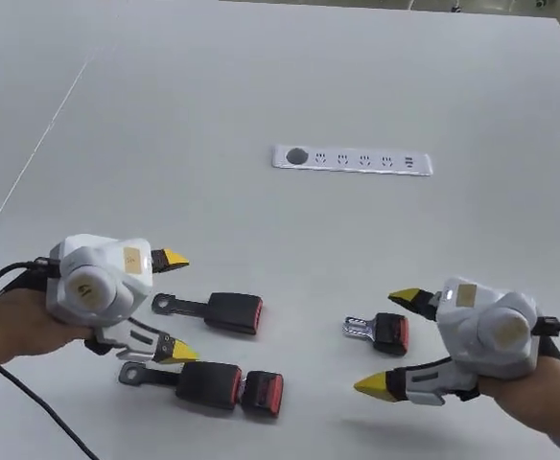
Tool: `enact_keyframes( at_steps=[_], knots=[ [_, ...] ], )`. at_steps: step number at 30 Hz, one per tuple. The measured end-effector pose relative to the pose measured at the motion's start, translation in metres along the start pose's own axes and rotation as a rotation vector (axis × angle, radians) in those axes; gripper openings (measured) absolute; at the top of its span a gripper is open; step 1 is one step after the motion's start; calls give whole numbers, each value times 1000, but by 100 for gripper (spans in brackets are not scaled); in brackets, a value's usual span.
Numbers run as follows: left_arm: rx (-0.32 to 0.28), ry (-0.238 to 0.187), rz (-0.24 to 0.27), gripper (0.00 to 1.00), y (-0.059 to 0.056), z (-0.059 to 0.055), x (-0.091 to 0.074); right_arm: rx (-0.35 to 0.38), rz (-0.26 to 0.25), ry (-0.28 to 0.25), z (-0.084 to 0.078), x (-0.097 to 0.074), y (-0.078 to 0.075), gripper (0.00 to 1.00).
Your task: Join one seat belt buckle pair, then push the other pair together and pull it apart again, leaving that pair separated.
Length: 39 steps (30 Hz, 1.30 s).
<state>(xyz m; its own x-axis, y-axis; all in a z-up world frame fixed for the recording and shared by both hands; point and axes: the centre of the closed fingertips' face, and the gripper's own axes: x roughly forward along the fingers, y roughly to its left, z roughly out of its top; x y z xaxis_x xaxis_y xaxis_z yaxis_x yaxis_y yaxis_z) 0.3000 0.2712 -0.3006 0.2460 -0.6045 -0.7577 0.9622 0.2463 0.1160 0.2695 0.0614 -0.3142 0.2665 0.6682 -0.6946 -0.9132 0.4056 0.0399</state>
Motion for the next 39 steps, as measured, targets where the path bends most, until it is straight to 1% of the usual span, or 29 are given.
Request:
enact_keyframes(
  at_steps=[2,5,7,8,9,10,11,12,15,17,19,21,23,25,27,28,29,30,31,32,33,34,36,37,39],
  knots=[
    [18,7,-8,76,2,2,5,3,11,21,-7,0,-5,79],
    [42,28,-34,75,2,3,17,1,13,32,-13,0,-13,79],
    [43,29,-50,74,2,5,22,8,26,43,-17,1,-16,78],
    [36,28,-58,74,2,5,25,6,35,57,-22,2,-18,78],
    [30,36,-70,73,1,4,30,6,43,66,-25,3,-19,78],
    [41,42,-78,73,0,3,32,12,56,72,-27,4,-19,77],
    [67,56,-88,72,0,1,36,27,78,76,-29,6,-18,77],
    [68,58,-92,72,0,1,38,29,79,78,-30,7,-20,77],
    [65,66,-117,71,0,-2,47,19,79,111,-38,11,-27,74],
    [64,70,-132,70,-2,-4,51,31,91,112,-39,13,-28,72],
    [80,85,-152,67,-3,-9,55,19,102,117,-41,16,-27,69],
    [78,89,-163,62,-4,-10,57,-1,120,146,-48,19,-26,64],
    [70,81,-175,57,-6,-10,58,-11,133,155,-48,21,-24,60],
    [77,84,-179,55,-6,-12,60,-21,143,161,-51,23,-24,57],
    [73,89,-184,54,-6,-15,62,-31,146,169,-52,23,-24,51],
    [71,90,-187,52,-6,-16,62,-35,148,173,-52,23,-25,49],
    [71,91,-190,48,-6,-17,63,-39,147,182,-53,24,-26,47],
    [69,95,-191,44,-6,-19,65,-49,143,180,-51,24,-28,45],
    [71,103,-194,40,-6,-21,65,-43,140,184,-51,24,-28,43],
    [79,125,-187,38,-4,-25,64,-47,137,193,-51,22,-29,41],
    [74,92,-186,37,-3,-20,65,-64,131,204,-52,21,-30,38],
    [61,97,-182,36,-3,-21,64,-67,140,206,-52,21,-28,36],
    [64,95,-186,35,-4,-20,64,-79,147,214,-52,21,-29,36],
    [63,97,-188,35,-4,-20,64,-98,153,222,-52,20,-29,35],
    [65,102,-196,34,-4,-20,65,-130,143,238,-51,20,-31,35]
  ],
)
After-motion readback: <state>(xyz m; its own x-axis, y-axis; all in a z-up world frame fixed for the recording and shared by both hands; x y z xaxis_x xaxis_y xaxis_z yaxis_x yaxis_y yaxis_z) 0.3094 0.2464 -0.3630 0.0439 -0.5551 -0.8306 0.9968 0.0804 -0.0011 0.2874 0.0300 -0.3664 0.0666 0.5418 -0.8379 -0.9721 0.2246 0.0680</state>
